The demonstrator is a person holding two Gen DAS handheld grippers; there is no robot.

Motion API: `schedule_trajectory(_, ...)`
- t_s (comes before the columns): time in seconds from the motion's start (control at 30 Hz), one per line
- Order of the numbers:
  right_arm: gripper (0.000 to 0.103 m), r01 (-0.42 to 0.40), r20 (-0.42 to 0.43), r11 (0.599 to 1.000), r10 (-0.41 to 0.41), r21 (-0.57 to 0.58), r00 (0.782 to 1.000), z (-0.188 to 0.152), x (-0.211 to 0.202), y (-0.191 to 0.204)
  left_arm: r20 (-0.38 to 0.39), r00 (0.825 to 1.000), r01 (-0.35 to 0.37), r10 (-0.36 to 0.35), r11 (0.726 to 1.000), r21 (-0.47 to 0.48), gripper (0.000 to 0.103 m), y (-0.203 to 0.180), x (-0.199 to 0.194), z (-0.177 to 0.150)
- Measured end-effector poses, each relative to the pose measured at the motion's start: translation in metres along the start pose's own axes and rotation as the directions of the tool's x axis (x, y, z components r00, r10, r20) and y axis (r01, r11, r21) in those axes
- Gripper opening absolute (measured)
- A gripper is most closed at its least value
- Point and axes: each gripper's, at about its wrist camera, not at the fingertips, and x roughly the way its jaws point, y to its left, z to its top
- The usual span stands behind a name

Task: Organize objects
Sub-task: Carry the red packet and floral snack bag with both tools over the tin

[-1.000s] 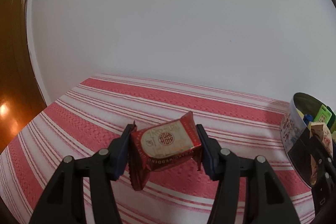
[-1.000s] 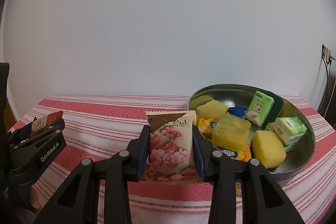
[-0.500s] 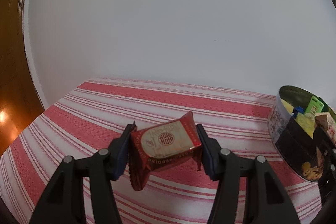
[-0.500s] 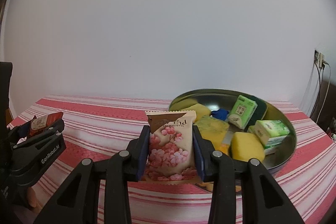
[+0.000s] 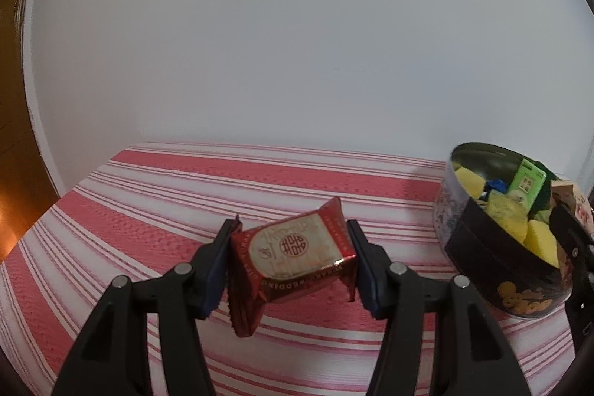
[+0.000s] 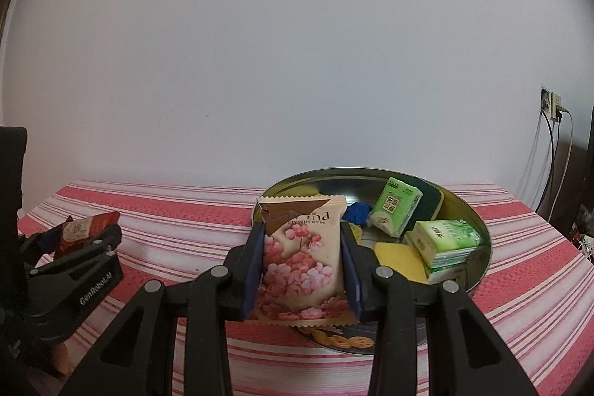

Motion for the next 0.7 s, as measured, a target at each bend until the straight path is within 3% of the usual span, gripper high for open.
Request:
schedule_trajectory(0.37, 0.041, 0.05, 0.067, 0.999, -0.05, 0.009, 0.996, 0.004, -0.007, -0.035, 0.014, 0.996, 0.082, -0.083, 0.996, 0.017, 0.058, -0.033, -0.009, 0.006)
schedule_trajectory(0.7, 0.041, 0.101, 0.035, 0.988, -0.106, 0.117, 0.994, 0.009, 0.007, -0.092, 0.041, 0.984, 0.173, -0.175, 0.983, 0.06, 0.058, -0.076, -0.018, 0.017)
